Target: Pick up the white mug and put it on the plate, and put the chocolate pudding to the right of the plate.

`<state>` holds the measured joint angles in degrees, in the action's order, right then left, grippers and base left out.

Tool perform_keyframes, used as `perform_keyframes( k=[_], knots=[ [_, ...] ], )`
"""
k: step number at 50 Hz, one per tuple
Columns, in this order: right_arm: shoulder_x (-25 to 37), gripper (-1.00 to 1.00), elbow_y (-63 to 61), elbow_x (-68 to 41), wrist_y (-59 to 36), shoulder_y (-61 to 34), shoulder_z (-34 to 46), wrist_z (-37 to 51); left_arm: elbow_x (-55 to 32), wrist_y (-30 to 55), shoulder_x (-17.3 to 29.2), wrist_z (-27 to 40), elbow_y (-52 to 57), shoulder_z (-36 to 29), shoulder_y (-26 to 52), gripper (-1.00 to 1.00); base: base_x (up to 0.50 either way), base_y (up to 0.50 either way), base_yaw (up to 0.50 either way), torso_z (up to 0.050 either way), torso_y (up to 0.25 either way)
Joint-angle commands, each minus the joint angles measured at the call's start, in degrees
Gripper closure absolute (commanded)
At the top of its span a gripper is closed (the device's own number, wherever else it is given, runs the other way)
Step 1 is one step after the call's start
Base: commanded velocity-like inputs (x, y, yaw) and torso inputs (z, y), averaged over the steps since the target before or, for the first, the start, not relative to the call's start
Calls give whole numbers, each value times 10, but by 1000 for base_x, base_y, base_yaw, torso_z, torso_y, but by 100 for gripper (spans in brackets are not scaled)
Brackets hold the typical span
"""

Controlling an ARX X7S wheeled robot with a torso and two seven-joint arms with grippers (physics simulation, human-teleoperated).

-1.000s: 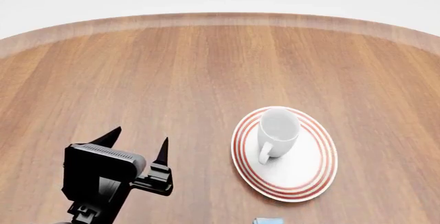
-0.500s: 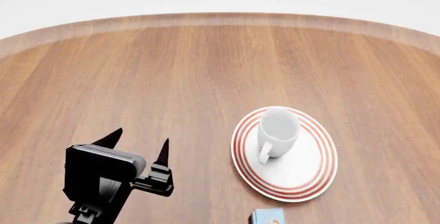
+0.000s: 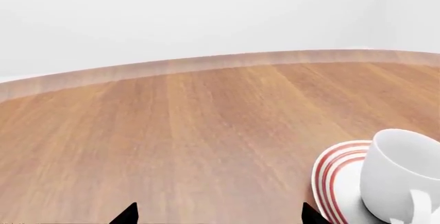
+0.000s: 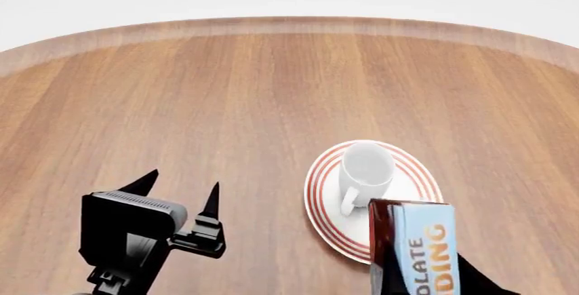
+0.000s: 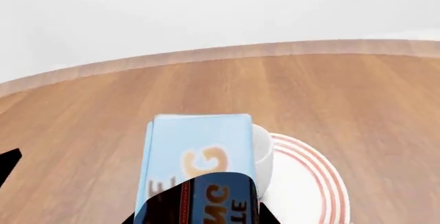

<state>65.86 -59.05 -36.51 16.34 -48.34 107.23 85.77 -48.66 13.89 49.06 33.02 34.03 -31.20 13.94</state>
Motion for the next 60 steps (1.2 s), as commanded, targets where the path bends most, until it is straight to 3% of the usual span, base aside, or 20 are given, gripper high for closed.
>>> perform_keyframes(
  k=[1,3,5,6,8,12,13,14,17,23,42,51,60],
  knots=[
    [136,100,-9,67,213,-557,573,42,1,-5,-11,-15,-1,19,-3,-100,0,0,0,0,0],
    [134,100,-9,48,245,-729,727,42,2,-6,-12,-16,-3,19,-3,-100,0,0,0,0,0],
    [154,100,-9,46,218,-854,727,42,2,-6,-12,-16,-3,19,-3,-100,0,0,0,0,0],
    [147,100,-9,47,215,-864,727,42,2,-6,-13,-17,-4,19,-3,-100,0,0,0,0,0],
    [153,100,-9,53,197,-866,718,42,3,-7,-13,-17,-5,18,-3,-100,0,0,0,0,0],
    [183,100,-9,-9,172,-866,609,42,3,-4,-15,-17,-7,16,-1,-100,0,0,0,0,0],
    [240,100,-9,-78,109,-865,523,-26,2,-3,-15,-16,-6,16,0,-100,0,0,0,0,0],
    [241,100,-9,-126,45,-865,437,-37,2,-2,-15,-16,-5,15,1,-100,0,0,0,0,0],
    [241,100,-9,-193,-33,-860,330,-52,2,-1,-16,-16,-5,15,1,-100,0,0,0,0,0],
    [241,100,-9,-273,-89,-848,232,-53,3,-3,-16,-17,-7,15,-1,-100,0,0,0,0,0],
    [241,100,130,-372,-120,-816,144,-144,5,-10,-19,-23,-17,15,-5,-100,0,0,0,0,0],
    [241,100,218,-457,-206,-820,108,-335,6,-10,-22,-26,-24,12,-5,-100,0,0,0,0,0],
    [127,100,388,-462,-217,-781,115,-403,3,-5,-16,-25,-18,15,0,-100,0,0,0,0,0]
  ],
)
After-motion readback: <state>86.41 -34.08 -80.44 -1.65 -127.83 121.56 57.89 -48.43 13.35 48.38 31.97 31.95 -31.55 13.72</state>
